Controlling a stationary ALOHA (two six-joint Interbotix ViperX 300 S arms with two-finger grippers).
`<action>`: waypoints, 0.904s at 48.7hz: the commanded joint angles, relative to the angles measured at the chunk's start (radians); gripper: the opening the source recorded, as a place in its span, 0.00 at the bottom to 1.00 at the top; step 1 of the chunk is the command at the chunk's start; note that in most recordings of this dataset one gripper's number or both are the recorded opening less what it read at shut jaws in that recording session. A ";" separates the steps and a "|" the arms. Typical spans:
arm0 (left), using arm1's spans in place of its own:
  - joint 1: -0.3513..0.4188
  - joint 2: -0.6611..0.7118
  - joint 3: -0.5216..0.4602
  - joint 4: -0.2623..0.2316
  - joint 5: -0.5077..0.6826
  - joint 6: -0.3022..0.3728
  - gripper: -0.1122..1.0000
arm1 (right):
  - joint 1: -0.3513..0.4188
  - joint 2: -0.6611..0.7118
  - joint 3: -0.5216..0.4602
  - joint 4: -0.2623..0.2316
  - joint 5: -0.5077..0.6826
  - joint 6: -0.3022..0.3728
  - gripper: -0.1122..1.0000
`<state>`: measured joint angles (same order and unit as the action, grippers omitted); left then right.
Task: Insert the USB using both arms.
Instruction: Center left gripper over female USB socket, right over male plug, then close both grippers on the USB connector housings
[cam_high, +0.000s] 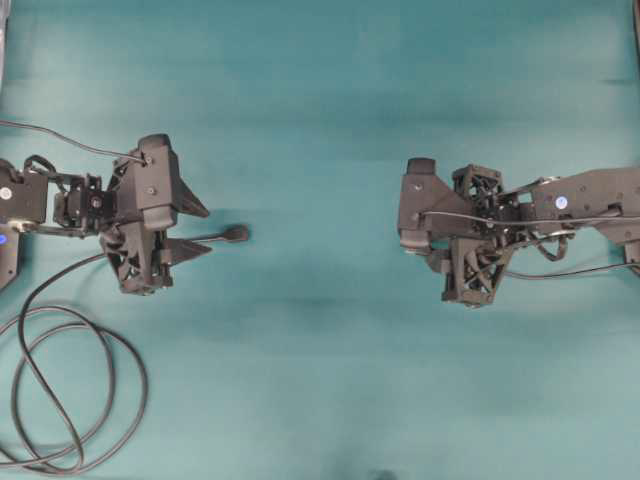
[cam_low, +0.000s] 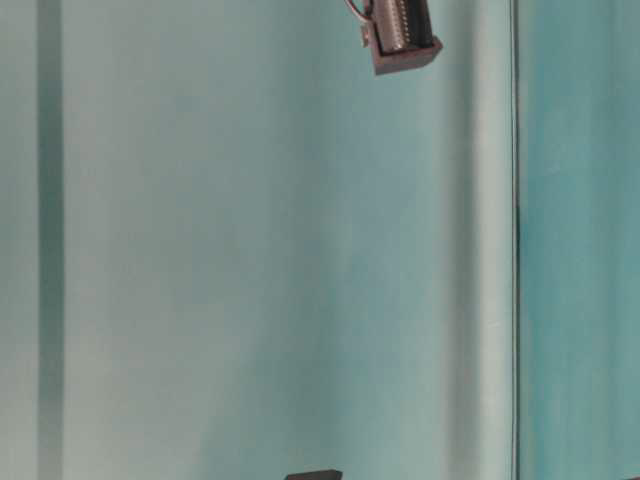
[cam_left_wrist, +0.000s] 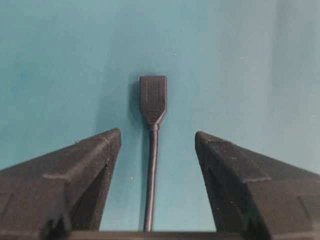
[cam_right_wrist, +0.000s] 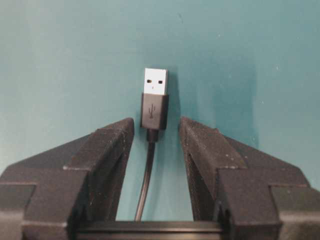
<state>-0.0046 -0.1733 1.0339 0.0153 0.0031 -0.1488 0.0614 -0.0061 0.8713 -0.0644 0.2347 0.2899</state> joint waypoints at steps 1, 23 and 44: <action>-0.003 -0.006 -0.011 0.003 -0.008 0.014 0.79 | 0.002 0.000 -0.029 -0.002 -0.012 0.002 0.49; -0.005 -0.008 -0.011 0.003 0.009 0.015 0.79 | 0.046 0.026 -0.025 -0.003 0.008 0.009 0.41; -0.005 -0.003 -0.021 0.005 0.035 0.028 0.79 | 0.057 0.026 -0.008 -0.002 0.008 0.015 0.36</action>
<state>-0.0046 -0.1733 1.0339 0.0153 0.0307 -0.1457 0.0982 0.0169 0.8667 -0.0690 0.2439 0.3083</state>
